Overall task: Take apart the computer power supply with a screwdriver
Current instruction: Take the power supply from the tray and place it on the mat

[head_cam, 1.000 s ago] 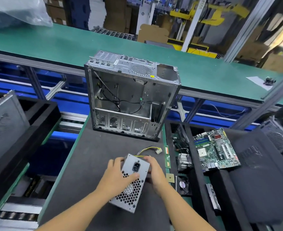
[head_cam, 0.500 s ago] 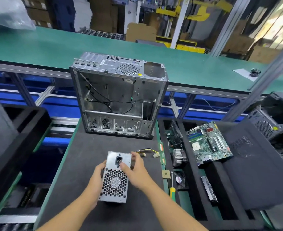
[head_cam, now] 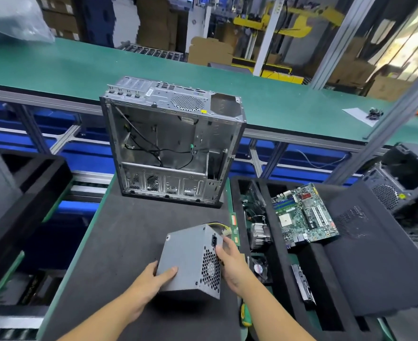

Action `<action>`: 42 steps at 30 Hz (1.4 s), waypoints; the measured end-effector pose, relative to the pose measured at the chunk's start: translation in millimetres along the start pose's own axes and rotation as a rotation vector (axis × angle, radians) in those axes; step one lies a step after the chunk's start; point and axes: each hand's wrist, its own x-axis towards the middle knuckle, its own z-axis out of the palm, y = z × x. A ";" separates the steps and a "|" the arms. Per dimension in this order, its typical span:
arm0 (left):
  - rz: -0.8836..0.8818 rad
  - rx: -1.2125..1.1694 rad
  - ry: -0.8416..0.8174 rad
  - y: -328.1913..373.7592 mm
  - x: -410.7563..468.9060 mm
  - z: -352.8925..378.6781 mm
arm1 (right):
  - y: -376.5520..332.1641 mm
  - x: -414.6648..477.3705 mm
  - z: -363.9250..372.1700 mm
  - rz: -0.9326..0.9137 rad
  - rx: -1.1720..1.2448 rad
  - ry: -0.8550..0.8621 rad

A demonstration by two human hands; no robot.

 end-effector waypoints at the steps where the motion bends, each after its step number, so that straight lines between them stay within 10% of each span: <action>1: -0.020 0.014 -0.046 -0.4 0.0 3.6 | 0.7 -0.1 -3.0 -0.007 -0.087 0.032; 22: 0.126 0.487 0.514 29.5 -33.3 -21.4 | 15.1 5.1 76.2 0.105 -0.073 -0.148; 32: 0.122 0.666 -0.034 10.5 -35.6 -64.5 | -7.0 10.5 68.1 -0.153 -0.809 -0.202; 42: 0.246 0.982 0.430 26.9 -19.8 -74.9 | -7.1 17.0 54.6 -0.267 -1.031 -0.115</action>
